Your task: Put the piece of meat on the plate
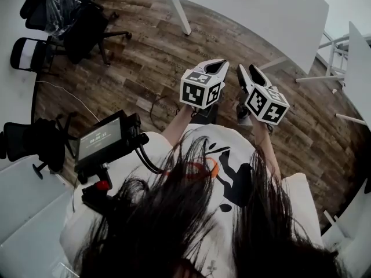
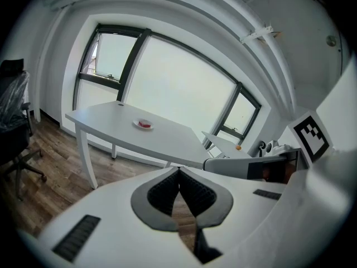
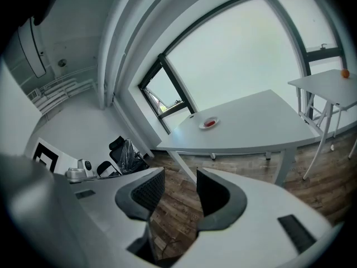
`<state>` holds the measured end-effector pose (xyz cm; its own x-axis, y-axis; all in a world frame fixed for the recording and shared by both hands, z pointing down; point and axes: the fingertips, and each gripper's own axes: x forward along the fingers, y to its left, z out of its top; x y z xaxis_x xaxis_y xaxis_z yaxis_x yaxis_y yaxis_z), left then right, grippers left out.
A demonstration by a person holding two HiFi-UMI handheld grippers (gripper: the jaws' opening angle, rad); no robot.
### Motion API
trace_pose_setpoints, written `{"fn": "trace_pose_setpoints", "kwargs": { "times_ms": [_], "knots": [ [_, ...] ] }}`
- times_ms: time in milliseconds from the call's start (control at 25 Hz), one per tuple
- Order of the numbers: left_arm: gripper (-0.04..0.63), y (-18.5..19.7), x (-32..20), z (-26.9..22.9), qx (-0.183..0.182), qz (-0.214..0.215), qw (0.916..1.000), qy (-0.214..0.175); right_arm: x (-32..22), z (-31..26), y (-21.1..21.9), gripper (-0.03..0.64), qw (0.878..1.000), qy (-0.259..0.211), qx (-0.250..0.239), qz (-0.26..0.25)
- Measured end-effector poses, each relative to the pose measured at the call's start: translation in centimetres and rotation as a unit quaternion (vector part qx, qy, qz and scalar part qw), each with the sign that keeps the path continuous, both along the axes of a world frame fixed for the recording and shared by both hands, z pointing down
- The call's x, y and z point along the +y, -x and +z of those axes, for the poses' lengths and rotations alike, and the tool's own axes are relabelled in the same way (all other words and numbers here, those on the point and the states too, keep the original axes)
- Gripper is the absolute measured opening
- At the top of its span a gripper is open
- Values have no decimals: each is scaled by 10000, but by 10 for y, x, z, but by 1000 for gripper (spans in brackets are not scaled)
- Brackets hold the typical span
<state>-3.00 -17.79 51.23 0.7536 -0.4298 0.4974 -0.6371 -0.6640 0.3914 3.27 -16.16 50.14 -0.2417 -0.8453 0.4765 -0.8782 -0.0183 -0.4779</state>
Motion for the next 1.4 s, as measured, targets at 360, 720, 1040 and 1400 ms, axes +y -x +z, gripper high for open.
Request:
{"fn": "trace_pose_setpoints", "kwargs": {
  "times_ms": [360, 720, 1040, 1400],
  "knots": [
    [5, -21, 73, -4, -50, -150, 9998, -85, 79, -1, -30, 186, 9999, -65, -108, -1],
    [5, -30, 162, -2, -121, -231, 9995, -181, 160, -5, -38, 186, 9994, -208, -186, -194],
    [5, -17, 216, -4, -161, -318, 9988, -339, 210, -9, -23, 186, 9984, -366, -283, -321],
    [5, -16, 221, -6, -146, -398, 9984, -373, 215, -13, -18, 186, 9979, -384, -176, -490]
  ]
}}
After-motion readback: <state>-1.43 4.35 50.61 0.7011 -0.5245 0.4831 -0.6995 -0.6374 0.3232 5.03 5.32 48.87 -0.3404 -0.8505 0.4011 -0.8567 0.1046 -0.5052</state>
